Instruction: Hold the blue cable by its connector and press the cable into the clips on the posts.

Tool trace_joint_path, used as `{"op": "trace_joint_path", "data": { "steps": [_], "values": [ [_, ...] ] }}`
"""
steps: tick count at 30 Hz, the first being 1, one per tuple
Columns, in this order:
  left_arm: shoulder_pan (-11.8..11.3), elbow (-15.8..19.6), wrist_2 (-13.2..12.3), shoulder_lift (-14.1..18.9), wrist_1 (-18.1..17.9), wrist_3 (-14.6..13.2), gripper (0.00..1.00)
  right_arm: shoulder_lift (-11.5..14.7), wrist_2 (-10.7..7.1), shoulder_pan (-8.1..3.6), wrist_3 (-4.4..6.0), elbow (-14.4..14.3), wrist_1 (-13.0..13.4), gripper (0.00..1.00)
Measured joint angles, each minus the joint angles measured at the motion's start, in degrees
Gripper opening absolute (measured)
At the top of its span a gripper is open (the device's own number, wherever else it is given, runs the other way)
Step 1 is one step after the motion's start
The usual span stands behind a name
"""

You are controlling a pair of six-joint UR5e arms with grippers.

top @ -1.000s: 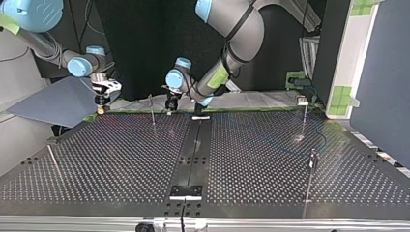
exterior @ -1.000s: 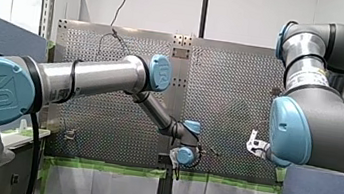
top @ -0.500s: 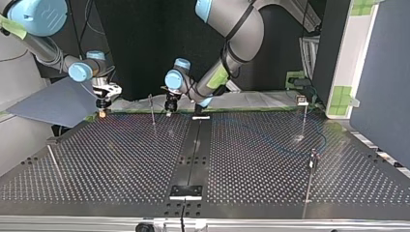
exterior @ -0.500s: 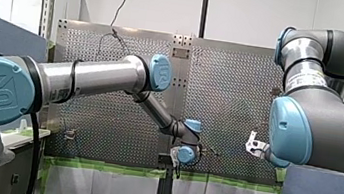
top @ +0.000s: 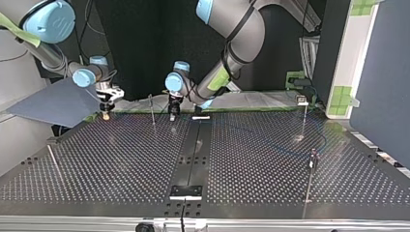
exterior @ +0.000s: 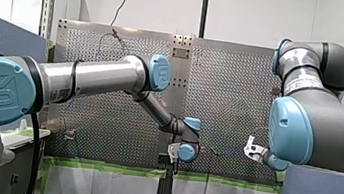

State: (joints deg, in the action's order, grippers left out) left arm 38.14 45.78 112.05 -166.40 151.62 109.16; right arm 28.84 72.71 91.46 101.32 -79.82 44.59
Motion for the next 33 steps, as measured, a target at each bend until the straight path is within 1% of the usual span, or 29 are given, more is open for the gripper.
{"op": "trace_joint_path", "data": {
  "steps": [6,8,11,17,18,19,20,21,22,26,29,33],
  "values": [
    [0.22,0.14,0.29,0.03,0.06,-0.40,0.00,-0.47,-0.86,0.06,0.13,2.15,-0.28,0.00],
    [0.26,0.14,0.24,0.01,0.08,-0.42,0.00,-0.53,-1.44,0.07,0.17,2.75,-0.38,0.00],
    [0.27,0.11,0.04,0.02,0.09,-0.44,0.00,-0.55,-2.29,0.09,0.24,3.26,-0.41,0.00],
    [0.15,0.17,-0.76,0.04,0.19,-0.46,0.00,-0.61,-3.19,0.09,0.33,3.61,-0.55,0.00],
    [0.15,0.24,-0.96,0.06,0.21,-0.50,0.22,-0.61,-3.27,0.09,0.34,3.62,-0.59,0.00],
    [0.17,0.39,-1.25,0.06,0.21,-0.64,0.41,-0.62,-3.32,0.09,0.33,3.62,-0.66,0.00],
    [0.19,0.54,-1.45,0.06,0.21,-0.82,0.41,-0.63,-3.37,0.08,0.34,3.63,-0.74,0.00],
    [0.22,0.71,-1.65,0.06,0.20,-1.07,0.82,-0.64,-3.40,0.08,0.35,3.63,-0.82,0.00],
    [0.24,0.95,-1.92,0.07,0.20,-1.49,1.00,-0.65,-3.42,0.08,0.36,3.63,-0.88,0.00],
    [0.38,1.82,-2.11,0.26,0.29,-3.36,1.00,-0.66,-3.46,0.08,0.38,3.64,-1.13,0.00],
    [0.53,2.89,-1.96,0.95,1.06,-4.94,1.00,-0.65,-3.45,0.08,0.34,3.65,-1.27,0.00],
    [0.78,4.54,-2.95,2.47,1.93,-6.78,1.00,-0.66,-3.45,0.12,0.31,3.65,-1.53,0.00]
  ]
}}
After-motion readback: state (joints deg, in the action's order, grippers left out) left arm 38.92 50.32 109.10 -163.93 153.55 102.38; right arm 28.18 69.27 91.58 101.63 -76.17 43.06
